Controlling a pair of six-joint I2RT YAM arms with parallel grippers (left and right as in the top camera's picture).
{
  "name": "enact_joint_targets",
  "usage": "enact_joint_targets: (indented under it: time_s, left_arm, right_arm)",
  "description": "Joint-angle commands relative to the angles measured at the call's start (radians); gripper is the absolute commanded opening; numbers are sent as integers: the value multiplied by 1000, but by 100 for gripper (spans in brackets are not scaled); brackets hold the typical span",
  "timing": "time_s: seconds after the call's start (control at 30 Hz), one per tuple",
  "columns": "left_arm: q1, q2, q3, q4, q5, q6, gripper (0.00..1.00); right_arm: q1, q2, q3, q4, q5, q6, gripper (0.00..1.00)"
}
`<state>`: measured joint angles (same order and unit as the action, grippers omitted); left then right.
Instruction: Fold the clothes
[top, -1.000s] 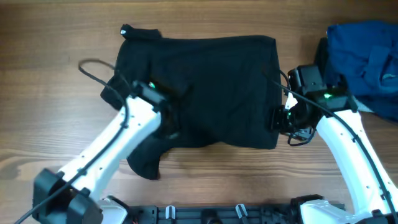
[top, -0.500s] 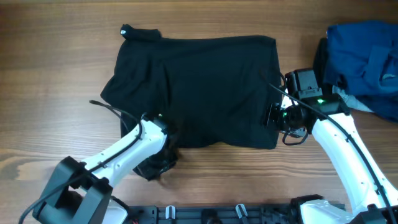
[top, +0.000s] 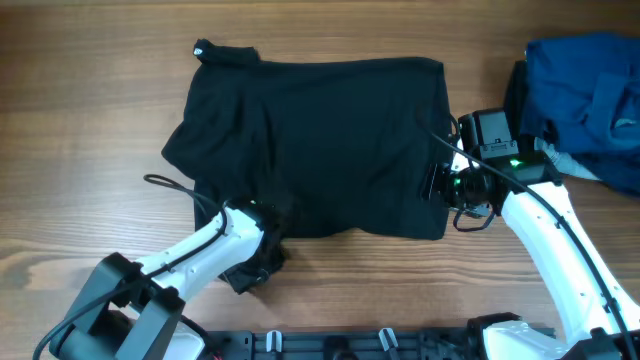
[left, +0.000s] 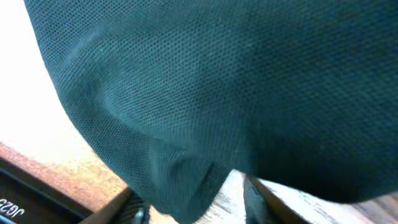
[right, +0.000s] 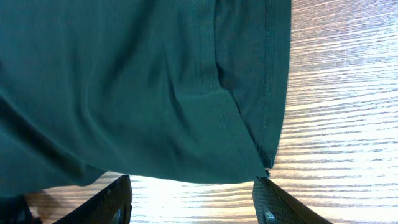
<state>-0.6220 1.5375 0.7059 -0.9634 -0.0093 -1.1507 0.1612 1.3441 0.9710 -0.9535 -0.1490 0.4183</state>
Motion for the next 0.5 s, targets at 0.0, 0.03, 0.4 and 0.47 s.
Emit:
enact_joint_targets:
  time_s: [0.0,0.03,0.4,0.47]
  left_arm:
    - [-2,7,-14,25,-89,-18,13]
    - [2,7,-13,25,-90,-18,4]
    - [222,-148,376,-351,-236,113,4]
    - [231,-169,376,-349,-244,127,4]
  right_arm:
    - [-2,-6,-2,8,-8,-24,63]
    - [-2,-6,-2,8,-8,-25,63]
    - [-2,13,-50,-57,-16,9,62]
    - [-2,23,-69,-66,-40,13,59]
